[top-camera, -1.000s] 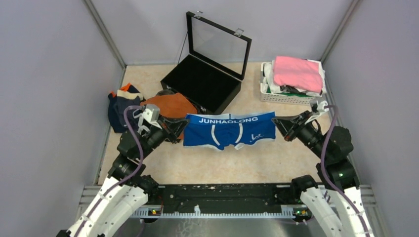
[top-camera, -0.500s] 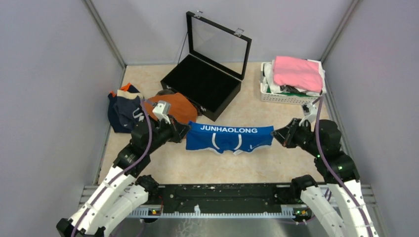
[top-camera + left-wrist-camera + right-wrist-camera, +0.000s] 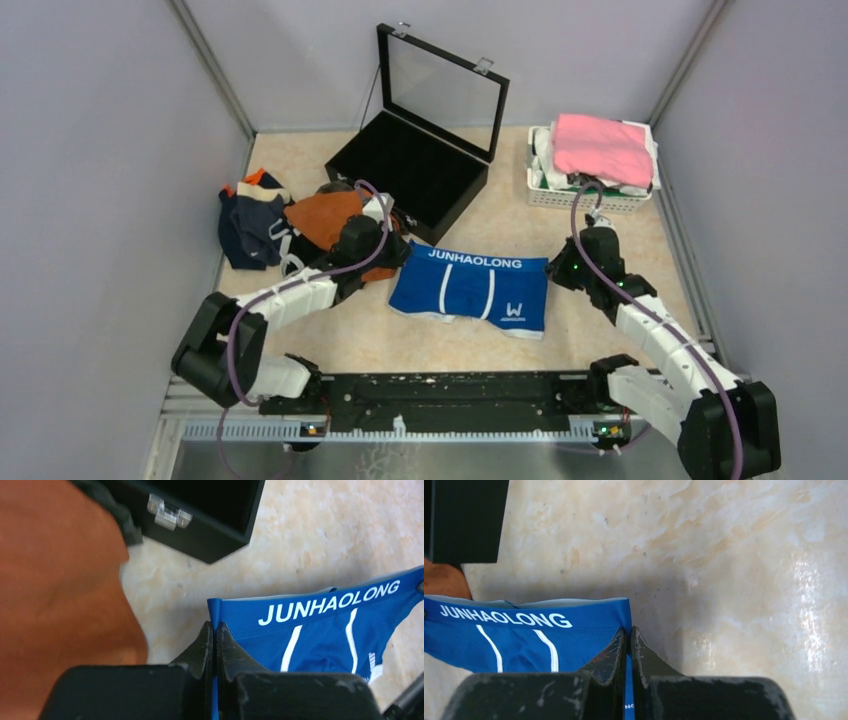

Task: Roll the underwear
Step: Flatten out the underwear at the center of the board.

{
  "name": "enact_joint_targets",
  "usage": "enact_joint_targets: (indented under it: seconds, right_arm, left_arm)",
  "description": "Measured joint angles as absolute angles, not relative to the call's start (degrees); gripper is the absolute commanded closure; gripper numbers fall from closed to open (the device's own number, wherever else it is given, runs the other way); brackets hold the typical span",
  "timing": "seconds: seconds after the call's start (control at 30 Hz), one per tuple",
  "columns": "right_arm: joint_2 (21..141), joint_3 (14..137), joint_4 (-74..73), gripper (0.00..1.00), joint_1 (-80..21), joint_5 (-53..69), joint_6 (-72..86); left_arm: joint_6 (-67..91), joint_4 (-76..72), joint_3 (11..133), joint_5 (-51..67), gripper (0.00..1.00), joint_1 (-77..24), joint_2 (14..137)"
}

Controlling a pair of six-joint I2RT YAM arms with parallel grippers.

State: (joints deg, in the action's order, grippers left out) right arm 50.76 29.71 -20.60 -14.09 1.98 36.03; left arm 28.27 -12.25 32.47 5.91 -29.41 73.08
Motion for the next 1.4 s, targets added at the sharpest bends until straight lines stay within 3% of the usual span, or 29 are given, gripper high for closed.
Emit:
enact_joint_targets:
  seconds: [0.13,0.3,0.57,0.77,0.9,1.03,1.23,1.4]
  right_arm:
    - [53.15,28.91,-15.92,1.00,-14.09,-0.03,35.07]
    - [47.22,30.26,-17.34,1.00,-14.09,2.94,33.08]
    - [34.20,40.66,-29.93,1.00,-14.09,14.22,31.68]
    - [24.77,40.84,-41.19,1.00,-14.09,21.78,35.64]
    - [22.06,39.68,-44.25,1.00,-14.09,24.12,38.81]
    - [23.46,34.70,-41.87,1.00,-14.09,21.37,40.01]
    - [34.96,24.56,-29.45,0.98,-14.09,12.36,41.34]
    - [45.89,21.02,-17.96,0.90,-14.09,6.66,41.60]
  left_arm:
    - [26.24,-14.90,37.56,5.28,1.00,-29.41,79.53]
    - [25.10,-14.13,39.22,5.13,1.00,-29.41,76.79]
    - [26.85,0.43,38.87,5.26,1.00,-29.41,52.31]
    - [32.95,14.61,35.66,5.87,1.00,-29.43,33.61]
    - [36.18,19.09,32.88,6.83,1.00,-29.47,27.92]
    - [36.67,16.56,30.52,6.24,1.00,-29.47,33.23]
    - [33.65,0.32,29.67,4.21,1.00,-29.47,57.84]
    - [31.20,-11.90,31.00,3.38,0.86,-29.58,76.49]
